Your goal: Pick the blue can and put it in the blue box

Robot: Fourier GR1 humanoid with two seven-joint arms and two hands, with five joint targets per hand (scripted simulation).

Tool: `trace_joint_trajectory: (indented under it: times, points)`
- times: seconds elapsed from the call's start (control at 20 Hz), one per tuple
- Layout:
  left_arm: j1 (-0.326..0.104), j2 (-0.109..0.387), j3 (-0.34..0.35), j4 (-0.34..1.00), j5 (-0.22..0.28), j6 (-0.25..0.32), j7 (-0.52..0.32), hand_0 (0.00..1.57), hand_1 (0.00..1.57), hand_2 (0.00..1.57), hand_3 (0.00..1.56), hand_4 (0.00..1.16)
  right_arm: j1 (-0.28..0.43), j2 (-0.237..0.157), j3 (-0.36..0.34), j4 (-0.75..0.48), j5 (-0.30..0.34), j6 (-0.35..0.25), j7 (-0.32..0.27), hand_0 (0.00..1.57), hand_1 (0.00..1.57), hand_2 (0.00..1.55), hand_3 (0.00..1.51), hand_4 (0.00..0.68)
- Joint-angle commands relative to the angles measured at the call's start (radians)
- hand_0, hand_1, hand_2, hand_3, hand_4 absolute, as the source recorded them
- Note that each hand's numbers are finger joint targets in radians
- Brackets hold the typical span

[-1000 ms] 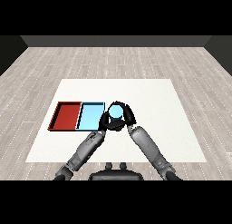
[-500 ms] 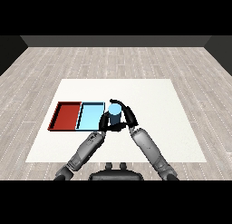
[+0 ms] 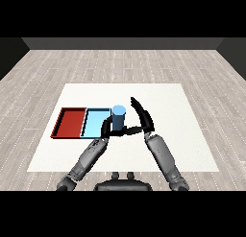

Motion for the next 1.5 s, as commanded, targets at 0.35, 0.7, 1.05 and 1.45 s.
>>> trace_joint_trajectory:
  times: [0.35, 0.7, 1.05, 1.45]
  points:
    - [-0.026, 0.12, 0.124, 0.029, -0.064, -0.018, 0.11, 1.57, 1.57, 1.57, 1.48, 1.13, 0.163, 0.017, -0.098, 0.015, -0.082, 0.017, -0.167, 0.0, 0.0, 0.0, 0.0, 0.0]
    - [-0.076, 0.21, 0.182, 0.173, -0.125, -0.02, 0.199, 1.57, 1.57, 1.57, 1.5, 1.12, 0.173, -0.028, -0.193, 0.008, -0.169, 0.088, -0.126, 0.0, 0.0, 0.0, 0.0, 0.0]
    - [-0.208, 0.315, 0.085, 0.48, -0.32, 0.049, 0.448, 1.23, 1.23, 1.1, 0.84, 0.95, 0.178, 0.01, -0.187, 0.05, -0.149, 0.032, -0.163, 0.0, 0.0, 0.0, 0.0, 0.0]
    - [-0.39, 0.208, 0.064, 0.857, -0.409, 0.002, 0.599, 0.85, 0.85, 0.79, 0.58, 0.88, 0.182, 0.017, -0.184, 0.127, -0.169, 0.004, -0.188, 0.0, 0.0, 0.0, 0.0, 0.0]
